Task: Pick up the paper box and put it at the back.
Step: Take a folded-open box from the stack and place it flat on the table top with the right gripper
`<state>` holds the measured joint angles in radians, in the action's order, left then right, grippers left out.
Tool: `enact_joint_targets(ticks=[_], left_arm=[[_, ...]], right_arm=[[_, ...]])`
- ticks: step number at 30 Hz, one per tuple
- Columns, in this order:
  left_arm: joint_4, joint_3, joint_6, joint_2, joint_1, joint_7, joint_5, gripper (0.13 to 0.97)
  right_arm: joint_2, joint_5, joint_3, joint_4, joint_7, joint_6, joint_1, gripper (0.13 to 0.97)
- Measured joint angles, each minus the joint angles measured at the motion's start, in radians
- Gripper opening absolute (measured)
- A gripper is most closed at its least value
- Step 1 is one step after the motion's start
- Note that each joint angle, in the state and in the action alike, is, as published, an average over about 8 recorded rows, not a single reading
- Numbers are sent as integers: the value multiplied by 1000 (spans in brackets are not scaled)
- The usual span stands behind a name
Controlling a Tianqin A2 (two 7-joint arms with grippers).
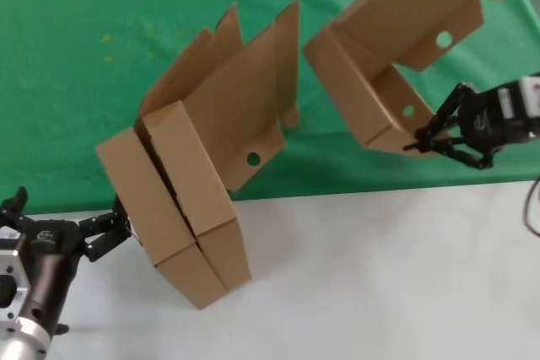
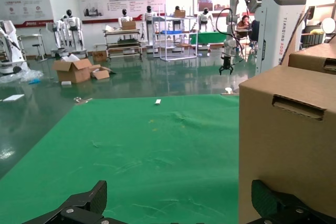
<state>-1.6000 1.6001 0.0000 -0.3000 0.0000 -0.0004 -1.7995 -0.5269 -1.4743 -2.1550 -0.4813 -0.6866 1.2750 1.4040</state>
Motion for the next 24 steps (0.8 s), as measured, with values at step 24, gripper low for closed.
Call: enact_joint_targets(ticks=[24], left_arm=[[0, 0, 0, 0, 0, 0, 0, 966]], right_arm=[[133, 329, -201, 455, 91, -147, 274, 152]])
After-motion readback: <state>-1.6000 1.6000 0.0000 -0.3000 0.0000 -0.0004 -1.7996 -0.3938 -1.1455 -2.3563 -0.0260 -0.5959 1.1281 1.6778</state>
